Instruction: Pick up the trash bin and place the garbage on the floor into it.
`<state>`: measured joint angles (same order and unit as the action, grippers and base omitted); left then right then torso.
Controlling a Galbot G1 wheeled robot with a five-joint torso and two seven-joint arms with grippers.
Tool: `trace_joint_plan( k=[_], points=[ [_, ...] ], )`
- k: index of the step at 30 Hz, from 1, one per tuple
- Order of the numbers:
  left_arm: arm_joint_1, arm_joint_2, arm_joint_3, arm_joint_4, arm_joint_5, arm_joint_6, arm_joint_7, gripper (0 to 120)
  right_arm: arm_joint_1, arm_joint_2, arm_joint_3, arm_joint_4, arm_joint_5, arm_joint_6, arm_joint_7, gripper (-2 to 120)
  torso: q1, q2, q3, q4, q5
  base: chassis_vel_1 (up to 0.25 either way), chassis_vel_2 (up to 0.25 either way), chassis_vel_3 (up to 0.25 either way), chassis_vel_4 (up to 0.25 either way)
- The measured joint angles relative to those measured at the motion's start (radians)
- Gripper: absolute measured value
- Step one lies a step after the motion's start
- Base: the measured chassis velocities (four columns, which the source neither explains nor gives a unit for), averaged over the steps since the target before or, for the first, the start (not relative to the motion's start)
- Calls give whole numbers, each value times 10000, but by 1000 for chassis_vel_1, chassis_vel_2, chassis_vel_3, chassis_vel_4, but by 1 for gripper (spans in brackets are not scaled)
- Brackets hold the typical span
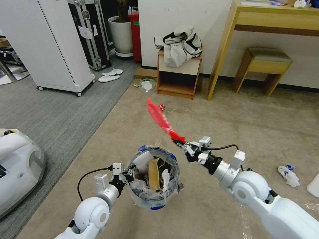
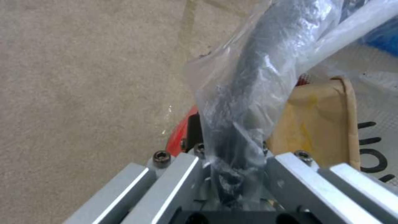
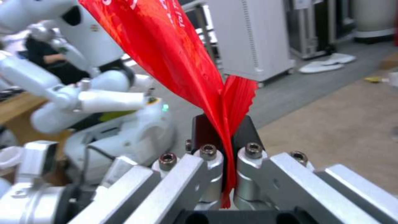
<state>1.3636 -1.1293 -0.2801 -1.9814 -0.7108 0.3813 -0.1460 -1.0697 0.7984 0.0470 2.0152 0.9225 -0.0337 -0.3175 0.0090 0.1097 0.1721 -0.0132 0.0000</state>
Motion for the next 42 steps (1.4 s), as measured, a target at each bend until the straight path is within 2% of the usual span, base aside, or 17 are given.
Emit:
trace_joint_plan(
  k=[20,42],
  points=[
    [269,118,115,-407,-144,79,-10,1,321,393,-1537,-262,-619,-92,-471,0,0,0,0,0,0,0,0,0,0],
    [308,-50,-224,-519,-565,153,-293,1,-396,196,-971,-325,-1146,-18,-600,0,0,0,0,0,0,0,0,0,0]
  ],
)
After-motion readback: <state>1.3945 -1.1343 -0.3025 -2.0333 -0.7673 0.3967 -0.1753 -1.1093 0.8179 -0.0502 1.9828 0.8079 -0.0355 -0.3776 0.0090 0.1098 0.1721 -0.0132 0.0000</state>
